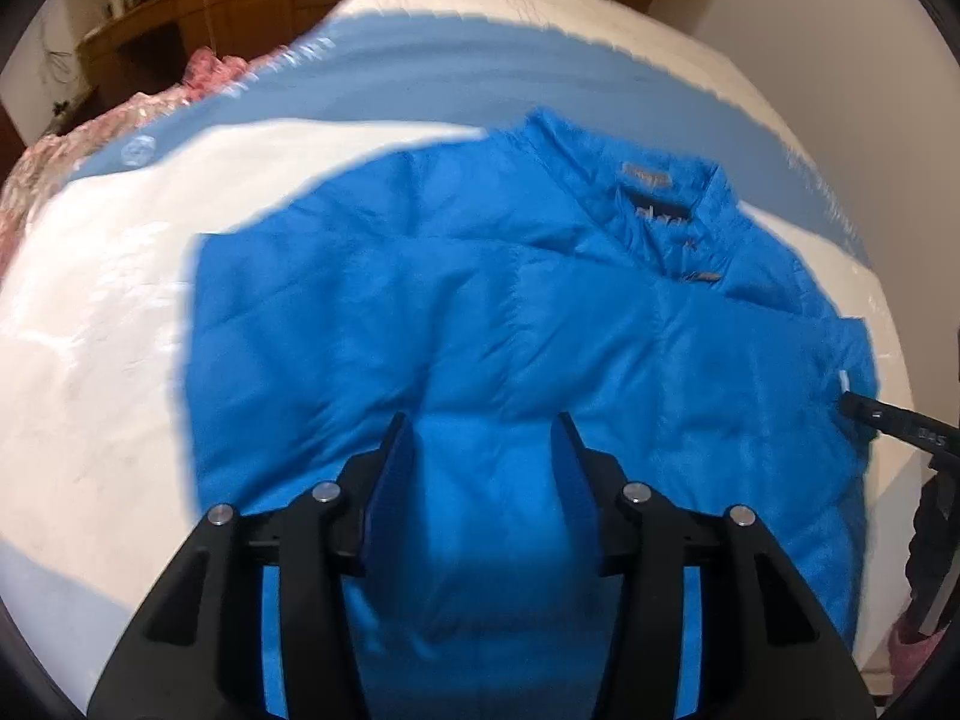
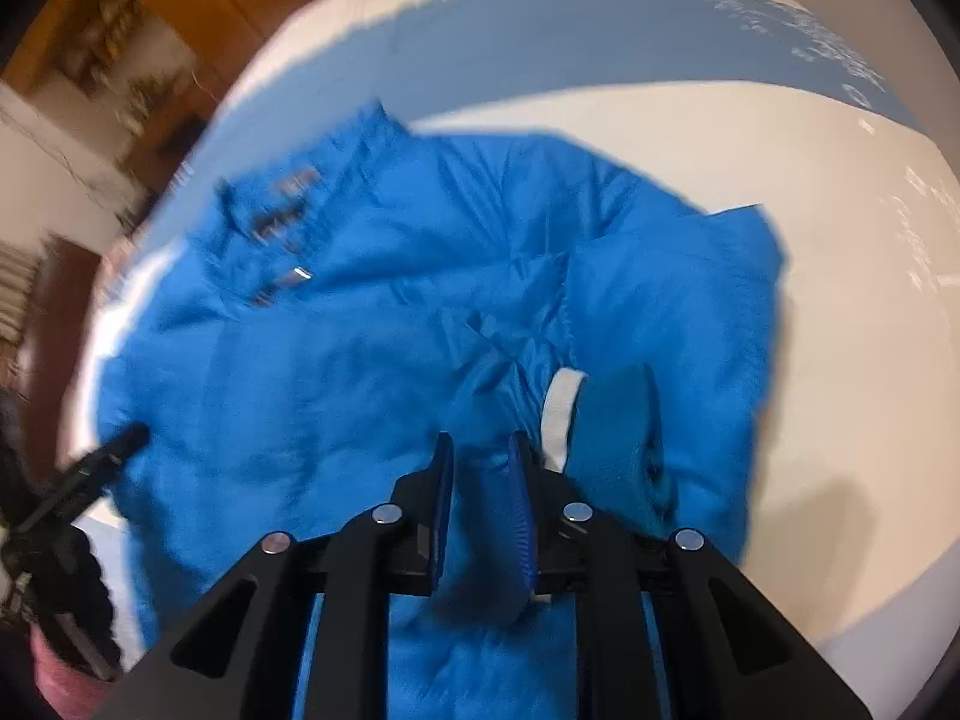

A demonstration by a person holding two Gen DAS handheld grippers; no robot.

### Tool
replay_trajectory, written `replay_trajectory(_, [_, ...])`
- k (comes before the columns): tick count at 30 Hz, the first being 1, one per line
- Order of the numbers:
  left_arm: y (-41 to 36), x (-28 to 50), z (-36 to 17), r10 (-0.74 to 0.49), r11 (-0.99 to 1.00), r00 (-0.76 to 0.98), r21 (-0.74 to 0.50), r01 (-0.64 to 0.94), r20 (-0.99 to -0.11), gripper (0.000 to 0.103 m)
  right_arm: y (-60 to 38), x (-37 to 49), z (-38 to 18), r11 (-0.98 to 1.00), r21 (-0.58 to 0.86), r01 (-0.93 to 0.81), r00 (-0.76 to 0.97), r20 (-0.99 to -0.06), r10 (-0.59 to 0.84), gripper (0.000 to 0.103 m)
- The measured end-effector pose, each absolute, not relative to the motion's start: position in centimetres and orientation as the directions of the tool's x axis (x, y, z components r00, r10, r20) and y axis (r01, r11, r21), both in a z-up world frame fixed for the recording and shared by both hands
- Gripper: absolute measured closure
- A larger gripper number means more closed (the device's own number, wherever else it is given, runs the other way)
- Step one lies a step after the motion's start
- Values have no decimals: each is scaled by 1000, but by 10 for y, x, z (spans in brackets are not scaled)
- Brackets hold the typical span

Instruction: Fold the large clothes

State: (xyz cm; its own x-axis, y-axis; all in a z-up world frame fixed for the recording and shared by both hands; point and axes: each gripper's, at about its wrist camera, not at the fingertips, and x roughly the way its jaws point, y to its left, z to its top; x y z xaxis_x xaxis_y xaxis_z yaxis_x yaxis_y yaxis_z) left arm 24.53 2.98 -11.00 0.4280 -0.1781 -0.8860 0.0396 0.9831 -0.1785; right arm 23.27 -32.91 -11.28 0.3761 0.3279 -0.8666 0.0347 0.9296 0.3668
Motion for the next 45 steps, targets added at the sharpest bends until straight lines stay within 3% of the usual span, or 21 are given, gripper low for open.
replay_trajectory(2, [42, 219, -90, -181, 983, 461, -175, 56, -869, 42, -335, 206, -93, 914, 405, -17, 409, -831, 376, 66])
replay_trajectory(6, [78, 153, -77, -159, 986, 444, -162, 32, -882, 38, -348, 134, -73, 917, 390, -82, 413, -824, 387, 61])
replay_trajectory(10, [108, 92, -93, -153, 986, 364, -169, -12, -919, 37, -364, 57, -84, 903, 421, -91, 386, -821, 421, 48])
replay_trajectory(19, [124, -16, -133, -266, 940, 268, -311, -141, -926, 35, -382, -43, -123, 882, 471, 3, 270, -850, 452, 46])
replay_trajectory(31, [103, -31, -164, -319, 908, 268, -374, -189, -909, 36, -380, -56, -168, 822, 566, 58, 220, -811, 543, 44])
replay_trajectory(33, [99, -30, -163, -338, 898, 274, -395, -192, -901, 46, -375, -54, -172, 815, 578, 38, 215, -802, 558, 45])
replay_trajectory(34, [97, -30, -162, -352, 891, 274, -410, -195, -895, 54, -372, -52, -176, 812, 583, 29, 207, -798, 565, 50])
replay_trajectory(36, [93, -31, -163, -349, 890, 276, -409, -201, -895, 70, -368, -47, -179, 814, 581, 18, 200, -800, 566, 63])
replay_trajectory(38, [92, -34, -161, -355, 883, 289, -420, -209, -889, 85, -369, -46, -177, 800, 599, 5, 199, -785, 587, 81])
replay_trajectory(41, [92, -40, -152, -373, 872, 317, -447, -200, -872, 92, -370, -48, -166, 794, 607, -37, 210, -772, 600, 90])
replay_trajectory(45, [95, -55, -139, -399, 859, 334, -476, -189, -854, 92, -374, -56, -153, 794, 603, -82, 202, -770, 606, 92])
